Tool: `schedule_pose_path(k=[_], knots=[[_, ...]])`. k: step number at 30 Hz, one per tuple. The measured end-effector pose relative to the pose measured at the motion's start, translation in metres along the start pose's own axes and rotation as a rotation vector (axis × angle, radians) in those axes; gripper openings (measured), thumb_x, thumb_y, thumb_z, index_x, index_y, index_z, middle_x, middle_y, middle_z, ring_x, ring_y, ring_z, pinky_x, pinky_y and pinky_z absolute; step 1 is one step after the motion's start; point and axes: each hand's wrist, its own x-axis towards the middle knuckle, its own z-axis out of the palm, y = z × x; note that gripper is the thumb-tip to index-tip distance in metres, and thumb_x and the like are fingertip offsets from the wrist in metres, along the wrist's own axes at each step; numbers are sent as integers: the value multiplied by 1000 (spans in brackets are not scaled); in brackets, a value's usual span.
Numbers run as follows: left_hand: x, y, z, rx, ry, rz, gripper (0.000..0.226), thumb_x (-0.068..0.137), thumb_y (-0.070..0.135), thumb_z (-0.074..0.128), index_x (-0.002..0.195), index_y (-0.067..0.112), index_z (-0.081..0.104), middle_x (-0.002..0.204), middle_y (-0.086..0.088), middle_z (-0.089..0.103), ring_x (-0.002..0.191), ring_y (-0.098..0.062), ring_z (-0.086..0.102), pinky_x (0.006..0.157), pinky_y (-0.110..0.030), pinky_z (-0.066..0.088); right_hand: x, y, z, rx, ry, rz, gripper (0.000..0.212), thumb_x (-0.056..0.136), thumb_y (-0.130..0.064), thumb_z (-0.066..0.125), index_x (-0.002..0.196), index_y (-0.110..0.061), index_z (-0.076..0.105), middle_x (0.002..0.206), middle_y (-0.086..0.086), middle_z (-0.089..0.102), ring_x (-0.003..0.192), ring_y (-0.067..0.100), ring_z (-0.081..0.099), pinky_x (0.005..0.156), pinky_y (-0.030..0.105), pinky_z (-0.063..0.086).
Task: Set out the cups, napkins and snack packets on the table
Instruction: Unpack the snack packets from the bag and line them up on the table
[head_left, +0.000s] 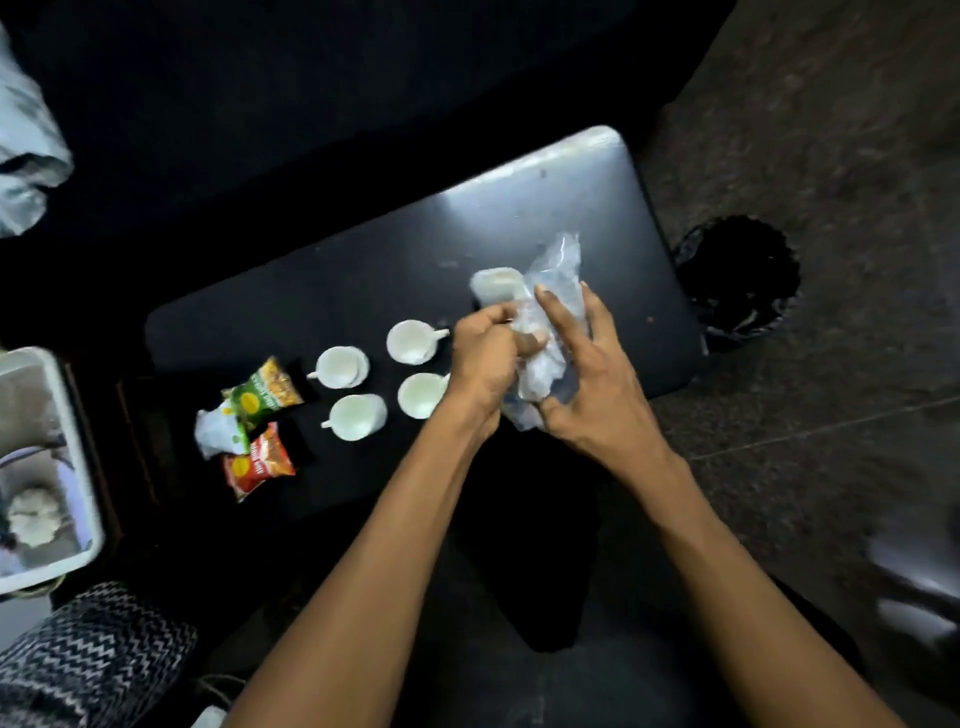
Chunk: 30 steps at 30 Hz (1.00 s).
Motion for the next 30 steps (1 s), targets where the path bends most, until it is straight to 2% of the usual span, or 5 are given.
schedule_pose_path(k=[7, 12, 16, 22, 30], knots=[[35, -1, 186, 279, -237, -39, 22, 71, 23, 69, 90, 15, 76, 90, -10, 76, 81, -24, 71, 79, -39, 59, 23, 129, -124, 11, 385, 184, 55, 68, -21, 67, 121, -10, 73, 109, 14, 71, 94, 27, 70, 84, 28, 52], [80, -32, 289, 444, -354, -4, 54, 63, 32, 71, 115, 18, 73, 108, -4, 77, 103, -23, 72, 99, -44, 55, 50, 234, -172, 1, 506, 408, 32, 75, -11, 75, 106, -4, 79, 96, 16, 74, 88, 27, 70, 77, 26, 51], [130, -63, 343, 534, -377, -34, 71, 67, 27, 72, 137, 21, 59, 128, -2, 69, 118, -20, 64, 108, -39, 47, 81, 310, -179, 40, 465, 563, 15, 75, -10, 74, 89, -8, 80, 81, 15, 73, 77, 30, 70, 68, 44, 54], [217, -108, 376, 706, -404, -77, 51, 89, 16, 70, 138, 18, 59, 123, 6, 64, 118, -16, 59, 101, -29, 44, 122, 407, -157, -142, 317, 757, 45, 86, -3, 58, 130, -8, 63, 128, 22, 54, 106, 41, 62, 92, 43, 52], [320, -151, 380, 853, -355, -80, 57, 87, 20, 70, 142, 17, 55, 140, -5, 60, 128, -19, 56, 107, -32, 42, 184, 499, -95, -207, 185, 709, 55, 91, -1, 57, 144, -11, 46, 140, 20, 37, 115, 42, 54, 95, 46, 49]])
